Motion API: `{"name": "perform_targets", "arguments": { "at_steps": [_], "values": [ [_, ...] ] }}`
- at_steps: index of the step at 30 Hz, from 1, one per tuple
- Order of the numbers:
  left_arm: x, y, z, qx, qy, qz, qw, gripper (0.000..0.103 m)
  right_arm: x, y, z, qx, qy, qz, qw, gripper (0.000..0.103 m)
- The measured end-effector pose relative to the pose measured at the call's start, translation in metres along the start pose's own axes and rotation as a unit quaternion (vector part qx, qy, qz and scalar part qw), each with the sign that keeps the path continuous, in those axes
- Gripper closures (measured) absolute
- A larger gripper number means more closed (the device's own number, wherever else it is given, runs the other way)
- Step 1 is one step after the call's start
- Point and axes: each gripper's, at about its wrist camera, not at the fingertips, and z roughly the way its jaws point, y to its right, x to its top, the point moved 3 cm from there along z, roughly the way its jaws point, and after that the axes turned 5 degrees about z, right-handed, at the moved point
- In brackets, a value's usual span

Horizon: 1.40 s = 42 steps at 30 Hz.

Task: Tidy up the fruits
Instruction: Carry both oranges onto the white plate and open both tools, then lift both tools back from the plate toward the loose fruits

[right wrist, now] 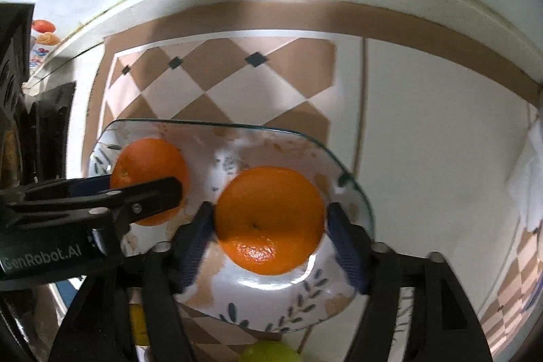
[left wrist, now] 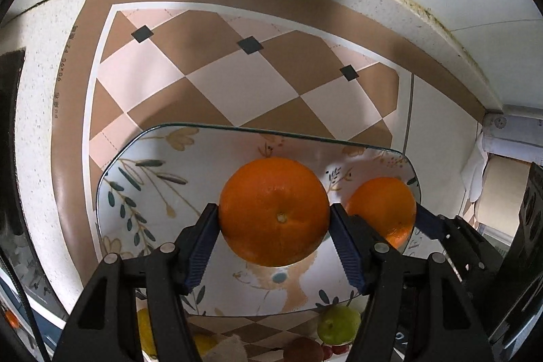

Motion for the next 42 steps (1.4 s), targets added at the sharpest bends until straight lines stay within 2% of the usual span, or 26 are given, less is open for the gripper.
{"name": "perform_targets", "arguments": {
  "at_steps": [1,3,5,6,13,18,20,21,24,26,29,36,42],
  "values": [
    [0.001,0.001,0.0,0.003,0.002,0.0,1.0,0.039,0.0,0.001,-0.003,0.008,0.003,0.003,1.0,0.009],
    [-0.002,0.002,-0.005,0.009,0.015,0.004,0.9998,0.031,0.001,0.002,-0.008,0.009,0.007,0.011,1.0,0.008],
    [-0.002,0.01,-0.008,0.023,0.028,0.01,0.9993,0.018,-0.002,0.004,-0.015,0.006,0.014,0.014,1.0,0.008],
    [-0.003,0.01,-0.01,0.028,0.033,0.012,0.999,0.017,-0.004,0.005,-0.017,0.002,0.016,0.016,1.0,0.008],
    [-0.045,0.005,-0.053,0.077,0.095,0.03,0.992,0.016,-0.037,0.013,-0.047,-0.04,0.051,0.028,0.998,0.008],
    [-0.092,-0.011,-0.091,0.128,0.158,0.027,0.9788,0.016,-0.072,0.017,-0.071,-0.055,0.079,0.032,0.995,0.008],
    [-0.101,-0.01,-0.101,0.14,0.175,0.027,0.9741,0.016,-0.086,0.018,-0.082,-0.058,0.092,0.034,0.993,0.008],
    [-0.118,-0.015,-0.108,0.149,0.186,0.03,0.9707,0.016,-0.094,0.017,-0.088,-0.06,0.099,0.037,0.993,0.008],
    [-0.142,-0.017,-0.118,0.162,0.213,0.037,0.9627,0.016,-0.115,0.014,-0.108,-0.068,0.126,0.04,0.989,0.008],
    [-0.148,-0.016,-0.12,0.165,0.229,0.039,0.9586,0.016,-0.132,0.013,-0.125,-0.073,0.144,0.039,0.986,0.008],
    [-0.174,-0.018,-0.138,0.166,0.25,0.044,0.9528,0.016,-0.151,0.005,-0.143,-0.088,0.169,0.035,0.981,0.008],
    [-0.226,-0.009,-0.173,0.152,0.298,0.054,0.9409,0.016,-0.198,-0.008,-0.192,-0.075,0.213,0.037,0.974,0.008],
    [-0.265,0.001,-0.193,0.142,0.319,0.071,0.9342,0.016,-0.237,-0.022,-0.228,-0.065,0.248,0.03,0.966,0.008]
  ]
}}
